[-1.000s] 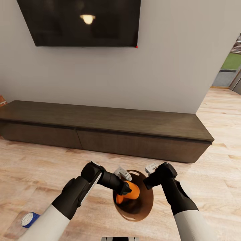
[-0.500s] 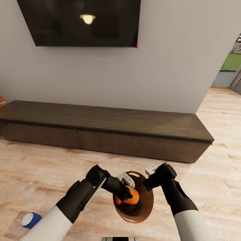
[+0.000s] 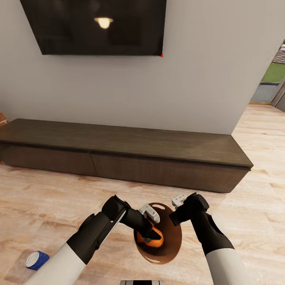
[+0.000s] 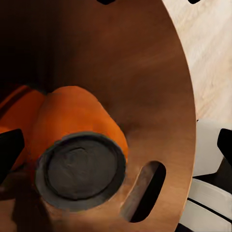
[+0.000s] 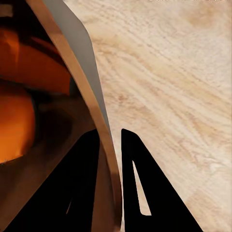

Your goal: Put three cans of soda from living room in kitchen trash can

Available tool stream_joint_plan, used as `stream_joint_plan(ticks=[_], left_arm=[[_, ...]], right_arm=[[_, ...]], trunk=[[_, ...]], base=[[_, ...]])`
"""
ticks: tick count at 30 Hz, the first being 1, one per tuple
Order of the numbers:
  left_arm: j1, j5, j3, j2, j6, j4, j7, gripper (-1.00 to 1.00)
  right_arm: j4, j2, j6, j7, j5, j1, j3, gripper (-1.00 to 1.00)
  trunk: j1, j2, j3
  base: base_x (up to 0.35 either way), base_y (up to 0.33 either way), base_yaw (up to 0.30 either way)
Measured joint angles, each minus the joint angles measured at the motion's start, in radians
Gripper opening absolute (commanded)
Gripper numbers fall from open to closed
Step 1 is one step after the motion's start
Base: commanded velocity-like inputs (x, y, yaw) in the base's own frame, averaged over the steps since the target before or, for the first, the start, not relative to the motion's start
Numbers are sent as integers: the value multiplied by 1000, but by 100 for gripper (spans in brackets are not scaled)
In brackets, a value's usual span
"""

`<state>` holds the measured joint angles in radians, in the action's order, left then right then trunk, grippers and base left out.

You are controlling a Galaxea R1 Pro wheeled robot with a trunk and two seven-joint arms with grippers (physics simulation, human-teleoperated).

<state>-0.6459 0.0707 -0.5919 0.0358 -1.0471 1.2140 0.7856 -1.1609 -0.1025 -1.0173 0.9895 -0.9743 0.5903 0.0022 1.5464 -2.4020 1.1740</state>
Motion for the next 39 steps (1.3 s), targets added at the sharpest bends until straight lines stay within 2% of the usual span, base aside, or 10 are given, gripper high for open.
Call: stream_joint_plan(ticks=[12,13,16,20,24,30,36,37,39], left_arm=[[0,-11,2,-3,0,21,4,100],[0,3,2,-4,0,29,3,100],[0,13,5,-6,0,65,5,100],[1,11,8,-10,0,116,10,100],[1,12,9,-12,0,150,23,100],[1,12,10,-14,0,184,55,100],[2,-1,11,-18,0,221,115,100],[2,-3,12,-38,0,248,157,100],[2,-4,13,-53,0,266,183,100]], right_arm=[[-30,1,-7,1,36,0,0,-100],[-48,2,-13,2,48,0,0,-100],[-77,1,-27,4,75,0,-1,-100],[-76,2,-14,2,54,0,-3,-100],[-74,1,-22,3,69,0,-4,-100],[-72,2,-18,1,63,0,-4,-100],[-71,3,-18,1,62,0,-5,-100],[-71,3,-18,1,62,0,-5,-100],[-71,3,-19,1,64,0,-5,-100]], trunk=[[0,0,0],[0,0,0],[0,0,0],[0,0,0],[0,0,0],[0,0,0],[0,0,0],[0,0,0],[0,0,0]], base=[[0,0,0],[0,0,0],[0,0,0],[0,0,0],[0,0,0],[0,0,0],[0,0,0],[0,0,0],[0,0,0]])
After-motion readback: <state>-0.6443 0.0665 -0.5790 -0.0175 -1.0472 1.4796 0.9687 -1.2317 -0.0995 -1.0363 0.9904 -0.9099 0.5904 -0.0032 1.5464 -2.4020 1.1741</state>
